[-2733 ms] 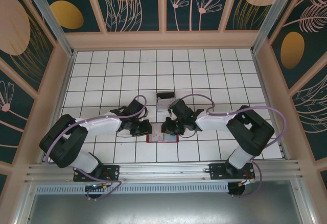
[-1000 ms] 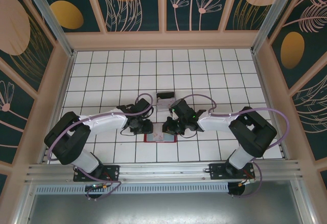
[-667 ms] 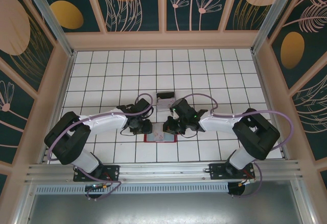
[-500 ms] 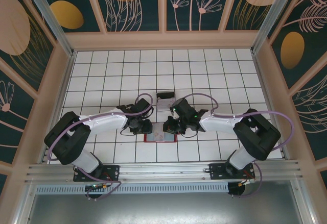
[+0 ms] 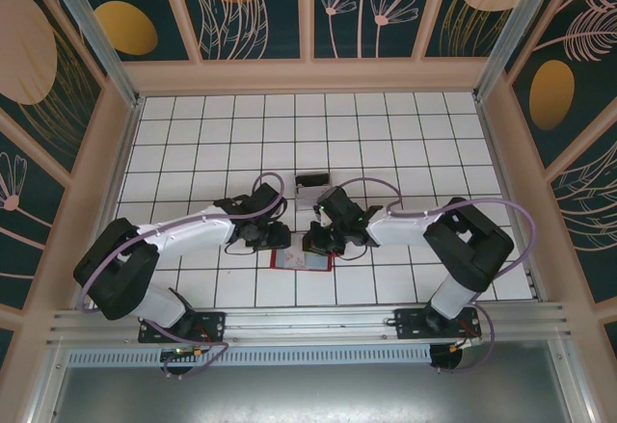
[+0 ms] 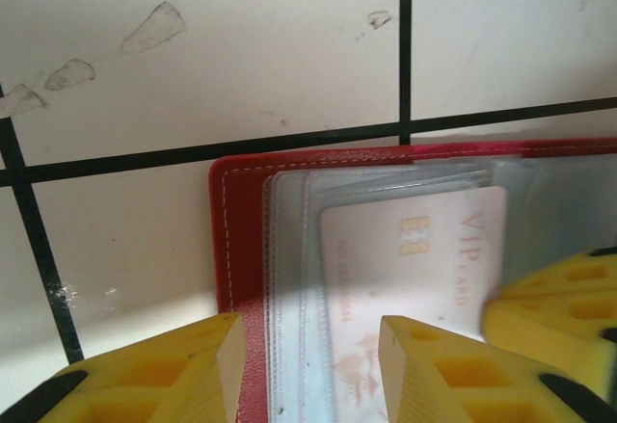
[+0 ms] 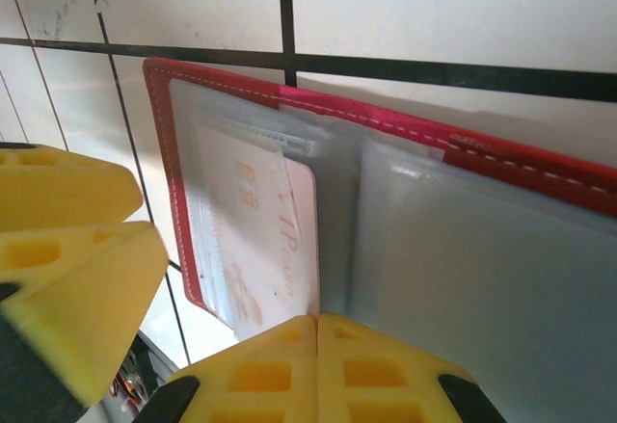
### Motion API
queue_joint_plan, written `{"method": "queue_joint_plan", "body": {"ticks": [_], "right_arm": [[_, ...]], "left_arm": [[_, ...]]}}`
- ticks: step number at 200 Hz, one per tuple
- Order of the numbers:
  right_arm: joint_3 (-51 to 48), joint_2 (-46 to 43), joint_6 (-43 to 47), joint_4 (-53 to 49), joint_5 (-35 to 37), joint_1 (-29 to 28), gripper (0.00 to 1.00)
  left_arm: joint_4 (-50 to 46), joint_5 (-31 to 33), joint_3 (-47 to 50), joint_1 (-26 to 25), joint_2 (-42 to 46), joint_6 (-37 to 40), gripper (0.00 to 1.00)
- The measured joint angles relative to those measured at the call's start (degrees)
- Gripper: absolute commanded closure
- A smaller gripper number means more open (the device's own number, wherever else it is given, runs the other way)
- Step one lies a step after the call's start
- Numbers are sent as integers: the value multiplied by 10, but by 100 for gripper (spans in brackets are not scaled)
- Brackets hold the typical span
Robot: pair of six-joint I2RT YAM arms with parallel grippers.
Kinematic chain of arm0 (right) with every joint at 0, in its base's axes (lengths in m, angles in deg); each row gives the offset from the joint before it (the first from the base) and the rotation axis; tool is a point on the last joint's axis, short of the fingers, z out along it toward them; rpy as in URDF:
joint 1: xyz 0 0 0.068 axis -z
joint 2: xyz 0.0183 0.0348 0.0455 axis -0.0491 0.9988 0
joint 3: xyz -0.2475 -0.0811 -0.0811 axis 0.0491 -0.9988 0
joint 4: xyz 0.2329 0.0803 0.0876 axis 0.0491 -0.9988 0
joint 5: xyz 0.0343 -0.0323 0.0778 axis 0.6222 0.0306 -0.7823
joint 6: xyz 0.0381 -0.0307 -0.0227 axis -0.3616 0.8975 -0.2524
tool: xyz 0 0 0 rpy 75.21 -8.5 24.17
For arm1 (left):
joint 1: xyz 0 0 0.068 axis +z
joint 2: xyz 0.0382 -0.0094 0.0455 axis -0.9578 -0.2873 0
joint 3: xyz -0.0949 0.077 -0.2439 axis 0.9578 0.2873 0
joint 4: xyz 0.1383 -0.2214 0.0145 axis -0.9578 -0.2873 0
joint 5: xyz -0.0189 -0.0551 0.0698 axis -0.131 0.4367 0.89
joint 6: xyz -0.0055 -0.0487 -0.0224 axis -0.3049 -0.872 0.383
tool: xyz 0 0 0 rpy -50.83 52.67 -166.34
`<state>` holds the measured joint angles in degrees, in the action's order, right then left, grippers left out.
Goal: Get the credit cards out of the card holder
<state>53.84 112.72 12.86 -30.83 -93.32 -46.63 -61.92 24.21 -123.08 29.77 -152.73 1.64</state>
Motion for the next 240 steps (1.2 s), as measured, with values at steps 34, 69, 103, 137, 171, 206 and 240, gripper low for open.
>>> {"method": "queue_joint_plan", "body": {"ticks": [34,69,103,137,171,206,240], "right_arm": [[0,9,-4,10,-3,0,94],[0,9,-11,20,-4,0,94],[0,9,-19,30,-5,0,94],[0,9,-22,32,-5,0,95],[-3,8,-26,31,-3,0,95],[-16,-6,-26,29,1,4,95],[-21,-17,-25,24,2,9,95]], "left_arm": [[3,-3,0,0,0,-1,53],[12,-13,0,0,-6,-1,51],[14,-14,0,-5,-23,1,50],[10,-3,1,-7,-38,7,54],[9,4,1,-8,-38,9,56],[8,6,2,-8,-38,9,56],[10,8,3,-8,-38,9,57]]}}
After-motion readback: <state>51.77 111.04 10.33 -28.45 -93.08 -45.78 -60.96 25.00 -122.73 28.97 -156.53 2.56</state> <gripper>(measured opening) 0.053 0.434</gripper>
